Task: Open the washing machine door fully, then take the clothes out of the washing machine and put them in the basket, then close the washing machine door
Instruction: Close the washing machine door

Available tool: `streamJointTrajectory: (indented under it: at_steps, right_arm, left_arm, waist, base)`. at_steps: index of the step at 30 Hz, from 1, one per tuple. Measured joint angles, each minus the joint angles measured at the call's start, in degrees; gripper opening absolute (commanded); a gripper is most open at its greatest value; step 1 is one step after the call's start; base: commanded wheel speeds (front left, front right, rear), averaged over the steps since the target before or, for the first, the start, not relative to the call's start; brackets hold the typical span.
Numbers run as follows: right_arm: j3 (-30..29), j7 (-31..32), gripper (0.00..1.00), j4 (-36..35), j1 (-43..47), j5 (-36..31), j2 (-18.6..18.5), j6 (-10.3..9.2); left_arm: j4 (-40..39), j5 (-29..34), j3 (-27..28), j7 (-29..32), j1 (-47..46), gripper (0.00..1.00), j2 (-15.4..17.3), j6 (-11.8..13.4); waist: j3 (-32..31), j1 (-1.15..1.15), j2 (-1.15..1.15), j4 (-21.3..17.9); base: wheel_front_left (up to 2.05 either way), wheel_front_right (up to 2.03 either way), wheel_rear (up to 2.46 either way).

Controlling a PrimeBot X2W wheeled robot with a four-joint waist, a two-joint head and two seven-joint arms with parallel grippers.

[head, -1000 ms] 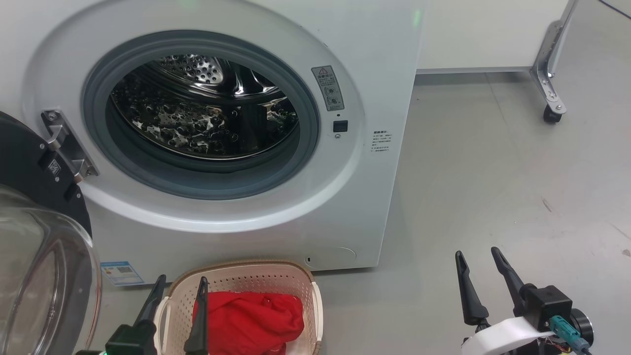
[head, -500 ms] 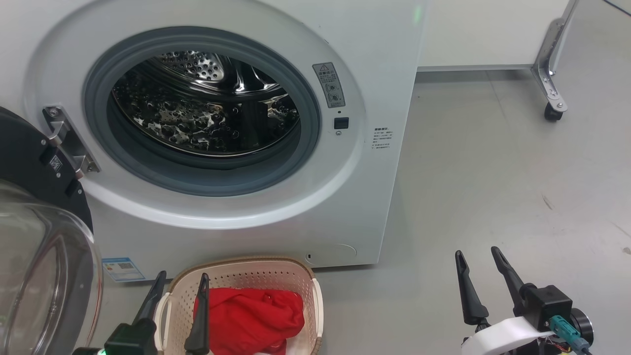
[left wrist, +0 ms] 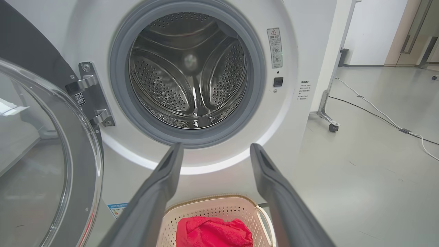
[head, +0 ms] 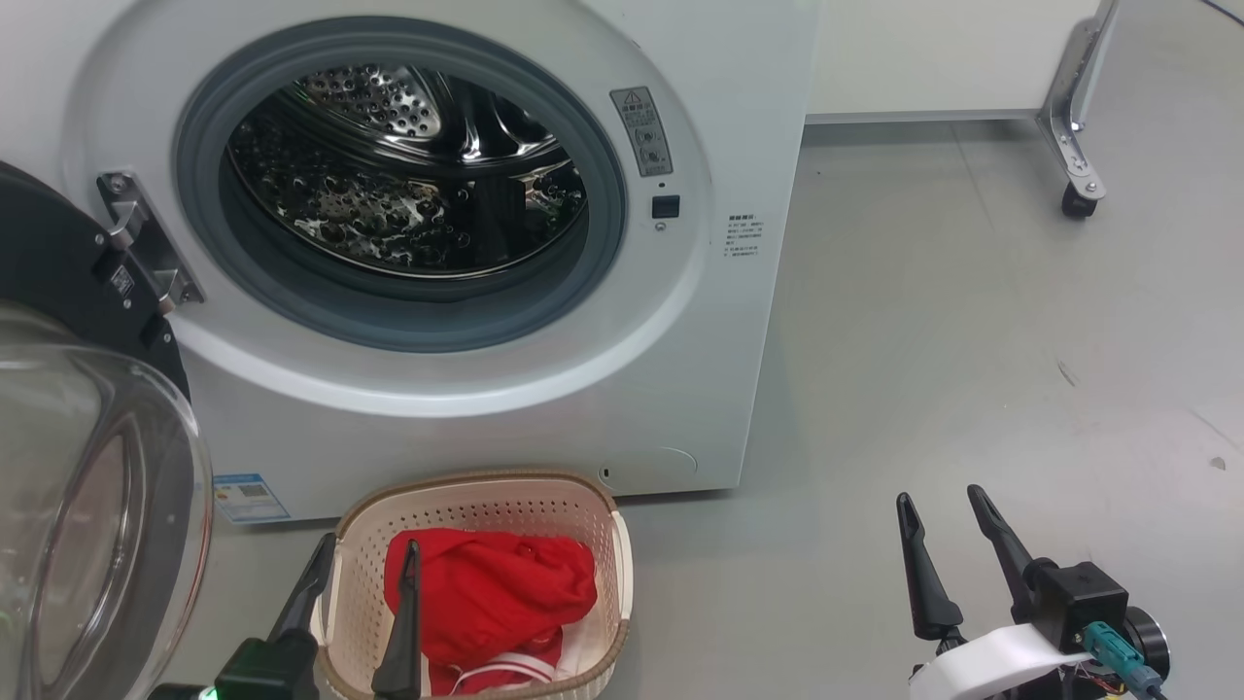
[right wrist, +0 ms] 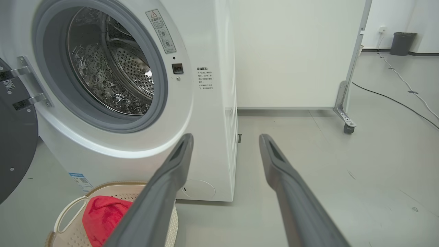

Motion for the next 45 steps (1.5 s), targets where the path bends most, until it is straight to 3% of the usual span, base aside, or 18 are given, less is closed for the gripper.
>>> streamJointTrajectory:
  at_steps: [19,45]
  right_arm:
    - [-0.2,0.0,1.00,0.0,0.0,0.0,0.0,-0.45]
    - [-0.3,0.0,1.00,0.3,0.0,0.0,0.0,-0.51]
  left_arm:
    - [-0.9,0.0,0.7,0.3,0.1,1.00,0.0,0.0]
    - [-1.8,0.4,1.0,1.0,0.4,1.00,-0.1,0.5]
  waist:
    - [0.2,0.00,0.00,0.1]
    - [0.2,0.00,0.00,0.5]
  base:
    - [-0.75,0.75,0.00]
    - [-0.06,0.06,0.00]
